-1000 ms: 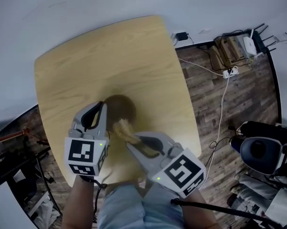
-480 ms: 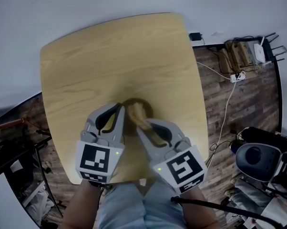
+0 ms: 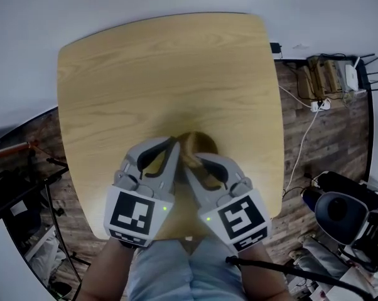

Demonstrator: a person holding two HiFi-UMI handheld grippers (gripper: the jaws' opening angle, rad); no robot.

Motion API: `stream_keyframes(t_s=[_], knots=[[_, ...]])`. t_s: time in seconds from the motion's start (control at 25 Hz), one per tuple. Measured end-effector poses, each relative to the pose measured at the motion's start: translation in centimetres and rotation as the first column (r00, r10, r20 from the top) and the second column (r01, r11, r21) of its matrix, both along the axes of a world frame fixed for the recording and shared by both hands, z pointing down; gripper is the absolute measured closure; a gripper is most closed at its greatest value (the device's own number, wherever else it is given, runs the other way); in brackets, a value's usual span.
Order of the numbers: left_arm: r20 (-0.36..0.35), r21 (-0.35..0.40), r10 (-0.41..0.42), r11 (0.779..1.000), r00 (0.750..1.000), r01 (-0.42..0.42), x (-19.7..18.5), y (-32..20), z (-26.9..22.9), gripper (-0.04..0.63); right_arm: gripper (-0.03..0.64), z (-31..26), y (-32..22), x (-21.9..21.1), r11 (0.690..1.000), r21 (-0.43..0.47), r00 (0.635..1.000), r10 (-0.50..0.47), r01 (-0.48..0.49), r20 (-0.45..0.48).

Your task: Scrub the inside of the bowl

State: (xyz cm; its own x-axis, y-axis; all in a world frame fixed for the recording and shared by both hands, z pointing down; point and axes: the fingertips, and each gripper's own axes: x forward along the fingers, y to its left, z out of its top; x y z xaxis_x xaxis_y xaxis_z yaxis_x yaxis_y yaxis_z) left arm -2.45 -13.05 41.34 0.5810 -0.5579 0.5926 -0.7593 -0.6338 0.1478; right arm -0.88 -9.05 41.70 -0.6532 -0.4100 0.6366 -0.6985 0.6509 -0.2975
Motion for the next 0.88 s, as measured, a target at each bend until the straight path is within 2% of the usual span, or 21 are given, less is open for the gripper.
stream_keyframes(t_s=[0.2, 0.44, 0.56, 0.88], knots=[[-0.017, -0.024, -0.008, 1.000, 1.000, 0.007, 0.1, 0.1, -0.1, 0.563, 0.558, 0.5, 1.0, -1.7, 0.996, -0.043, 0.997, -0.082, 0.082, 0.013], [0.021, 0.005, 0.022, 1.000, 1.000, -0.022, -0.4, -0.4, 0.2, 0.563, 0.559, 0.3, 3.1, -2.5, 0.980, -0.095, 0.984, -0.172, 0.176, 0.047], [0.038, 0.010, 0.011, 1.000, 0.999, -0.011, -1.0, -0.9, 0.3, 0.563, 0.558, -0.3, 3.8, -2.4, 0.977, -0.105, 0.982, -0.179, 0.186, 0.067], [0.095, 0.036, -0.017, 0.999, 0.995, 0.014, -1.1, -1.2, -0.1, 0.563, 0.558, -2.9, 4.9, -0.3, 0.985, -0.057, 0.979, -0.153, 0.162, 0.138]])
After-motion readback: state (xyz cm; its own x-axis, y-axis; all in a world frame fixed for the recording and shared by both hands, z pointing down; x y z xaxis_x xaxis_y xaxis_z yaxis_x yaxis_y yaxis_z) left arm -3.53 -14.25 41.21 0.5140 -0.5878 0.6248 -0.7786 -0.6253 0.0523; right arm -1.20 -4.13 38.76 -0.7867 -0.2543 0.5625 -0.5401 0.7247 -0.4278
